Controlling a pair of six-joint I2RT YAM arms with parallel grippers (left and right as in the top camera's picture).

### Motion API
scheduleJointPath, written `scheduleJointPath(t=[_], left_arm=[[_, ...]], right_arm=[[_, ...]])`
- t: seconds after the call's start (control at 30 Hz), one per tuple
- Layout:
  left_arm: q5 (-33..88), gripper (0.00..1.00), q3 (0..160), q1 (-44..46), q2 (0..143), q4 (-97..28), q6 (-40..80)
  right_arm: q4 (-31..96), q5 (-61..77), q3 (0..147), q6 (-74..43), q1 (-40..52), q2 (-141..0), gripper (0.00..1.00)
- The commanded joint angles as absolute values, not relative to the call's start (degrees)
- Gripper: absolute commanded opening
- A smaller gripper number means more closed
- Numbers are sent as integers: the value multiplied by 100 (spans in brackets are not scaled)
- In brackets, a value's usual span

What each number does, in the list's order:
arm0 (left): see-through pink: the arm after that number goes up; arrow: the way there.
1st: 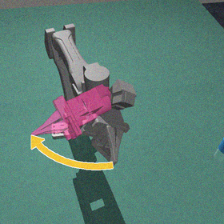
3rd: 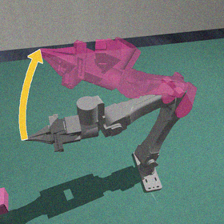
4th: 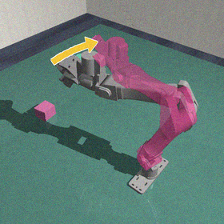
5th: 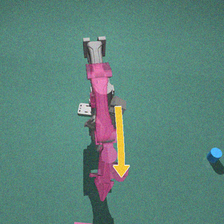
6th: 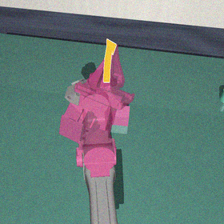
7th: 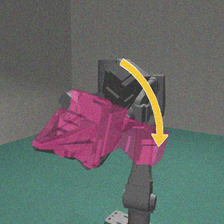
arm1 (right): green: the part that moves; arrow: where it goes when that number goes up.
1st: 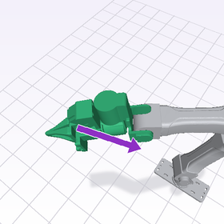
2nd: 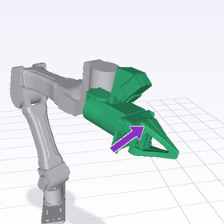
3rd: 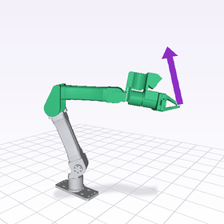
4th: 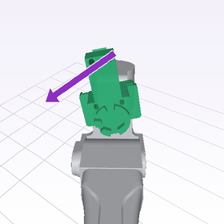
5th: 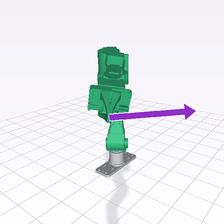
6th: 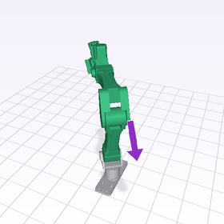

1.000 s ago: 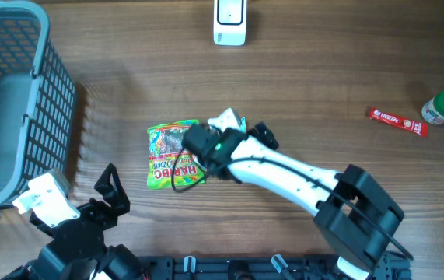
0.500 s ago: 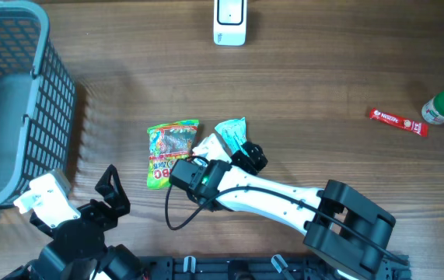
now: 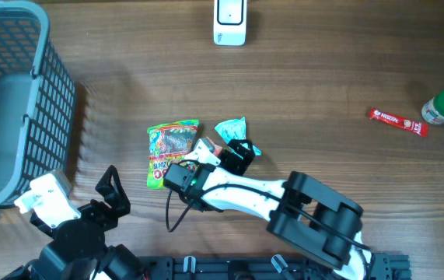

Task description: Scan the item barcode

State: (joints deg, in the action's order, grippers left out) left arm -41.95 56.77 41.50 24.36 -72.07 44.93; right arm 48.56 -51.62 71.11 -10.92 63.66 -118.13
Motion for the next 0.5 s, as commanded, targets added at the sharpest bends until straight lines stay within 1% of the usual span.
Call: scheduleJointPath(t=[0.0, 0.03, 0.1, 0.17, 0.2, 0.23, 0.27, 0.4, 0.47], left_arm=[[-4180, 100, 5642, 4108, 2416, -7207, 4567], [-4182, 100, 5642, 4108, 2416, -7207, 4567], [-4182, 100, 5642, 4108, 2416, -7207, 4567], [-4182, 100, 5640, 4108, 2416, -7207, 4569], [-4182, 100, 5642, 4108, 2416, -7207, 4567], [-4180, 100, 5642, 4108, 2416, -7207, 4567], [-4182, 100, 5642, 4108, 2416, -7207, 4567], [-4182, 100, 5642, 4108, 2416, -7207, 4567], [-4182, 100, 5640, 4108, 2416, -7207, 4567]], right_arm=[[4858, -4779, 6912, -735, 6270, -12610, 99], [4845, -4637, 6912, -633, 6239, -12685, 95], [4858, -4386, 6908, -602, 6167, -12770, 68], [4864, -3927, 6910, -602, 6088, -12774, 30], [4866, -3763, 6910, -609, 6064, -12772, 18], [4895, -3583, 6932, -644, 6042, -12766, 9], [4947, -3476, 6965, -733, 6036, -12766, 5], [5426, -3332, 7382, -1363, 6040, -12737, 4], [5876, -2934, 7846, -1507, 6034, -12617, 4]])
